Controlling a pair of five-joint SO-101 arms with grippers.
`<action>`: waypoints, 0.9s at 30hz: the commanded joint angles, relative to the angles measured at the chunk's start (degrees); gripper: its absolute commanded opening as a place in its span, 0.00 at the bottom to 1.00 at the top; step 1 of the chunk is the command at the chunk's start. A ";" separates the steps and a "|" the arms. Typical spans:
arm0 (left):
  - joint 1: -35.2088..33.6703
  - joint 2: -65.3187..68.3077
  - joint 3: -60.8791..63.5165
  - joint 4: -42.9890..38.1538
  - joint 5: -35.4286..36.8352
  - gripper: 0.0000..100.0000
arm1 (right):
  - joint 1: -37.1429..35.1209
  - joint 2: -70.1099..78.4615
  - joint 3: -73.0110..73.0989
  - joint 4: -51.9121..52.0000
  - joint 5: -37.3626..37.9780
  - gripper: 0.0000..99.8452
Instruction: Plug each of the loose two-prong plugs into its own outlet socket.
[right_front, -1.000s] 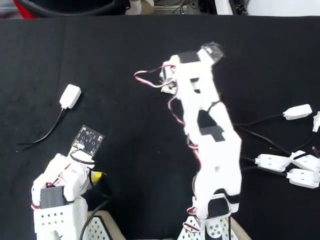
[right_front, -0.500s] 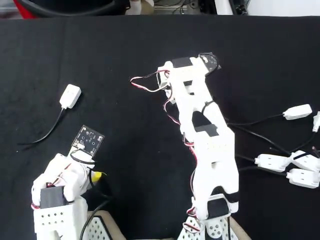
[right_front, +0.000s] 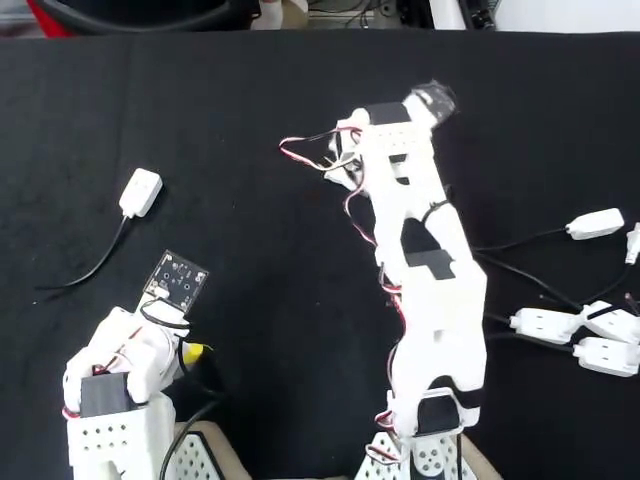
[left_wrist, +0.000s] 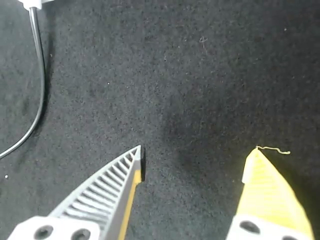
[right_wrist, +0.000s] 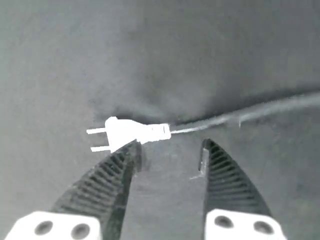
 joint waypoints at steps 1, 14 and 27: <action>-0.75 -0.18 -0.22 0.44 -0.62 0.32 | 1.05 -3.65 -0.04 -4.04 35.52 0.18; -0.75 -0.18 -0.22 0.44 -0.62 0.32 | 0.88 5.41 1.10 -11.52 71.65 0.18; -0.75 -0.18 -0.22 0.44 -0.62 0.32 | 0.44 4.97 -1.71 0.53 89.85 0.18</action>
